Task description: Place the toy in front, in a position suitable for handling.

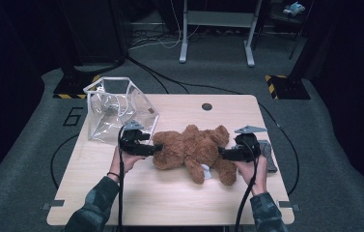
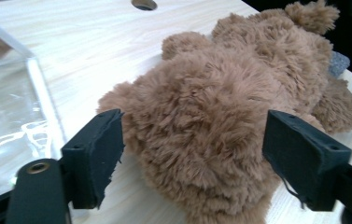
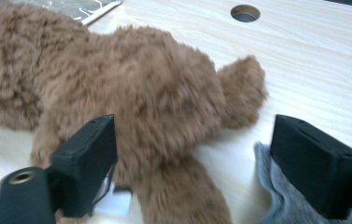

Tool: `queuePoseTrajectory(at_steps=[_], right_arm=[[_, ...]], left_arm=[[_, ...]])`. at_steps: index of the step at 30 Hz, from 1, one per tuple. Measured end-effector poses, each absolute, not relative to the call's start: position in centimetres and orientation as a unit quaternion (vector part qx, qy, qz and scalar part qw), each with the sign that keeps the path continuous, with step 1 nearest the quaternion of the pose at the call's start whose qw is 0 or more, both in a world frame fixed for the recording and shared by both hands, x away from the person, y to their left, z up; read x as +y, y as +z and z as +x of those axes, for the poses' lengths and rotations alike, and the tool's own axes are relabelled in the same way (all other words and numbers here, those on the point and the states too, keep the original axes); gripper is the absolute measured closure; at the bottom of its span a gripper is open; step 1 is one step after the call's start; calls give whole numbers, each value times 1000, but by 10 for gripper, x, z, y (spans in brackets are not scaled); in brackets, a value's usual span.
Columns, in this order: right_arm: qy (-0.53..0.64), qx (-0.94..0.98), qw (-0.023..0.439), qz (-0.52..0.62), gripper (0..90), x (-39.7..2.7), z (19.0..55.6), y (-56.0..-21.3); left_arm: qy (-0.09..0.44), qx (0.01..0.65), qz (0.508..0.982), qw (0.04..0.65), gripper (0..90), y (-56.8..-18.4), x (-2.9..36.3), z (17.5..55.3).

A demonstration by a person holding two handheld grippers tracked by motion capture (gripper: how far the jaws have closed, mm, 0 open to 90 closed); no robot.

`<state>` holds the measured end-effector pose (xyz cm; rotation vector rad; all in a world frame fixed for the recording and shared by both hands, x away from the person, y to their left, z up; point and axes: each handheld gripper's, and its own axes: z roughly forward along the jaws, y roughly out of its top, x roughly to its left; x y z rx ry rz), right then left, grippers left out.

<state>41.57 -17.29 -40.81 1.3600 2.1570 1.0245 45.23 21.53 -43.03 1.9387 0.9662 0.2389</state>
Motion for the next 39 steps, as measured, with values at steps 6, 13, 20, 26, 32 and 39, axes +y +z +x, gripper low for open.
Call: queuePoseTrajectory(at_steps=[6,13,20,26,32,39], right_arm=[[368,761,201,494,0,-200,387,-423],[365,744,200,522,0,-228,359,-458],[349,740,199,540,0,-240,344,-491],[345,730,198,555,0,-249,336,-508],[329,730,209,562,0,-252,335,-520],[302,736,235,558,2,-248,337,-528]], left_arm=[[111,418,776,459,115,-425,231,450],[154,445,769,433,37,-426,249,448],[169,456,761,430,53,-427,258,447],[184,447,759,435,67,-419,257,434],[219,471,741,425,158,-416,262,431],[244,513,713,411,304,-428,268,448]])
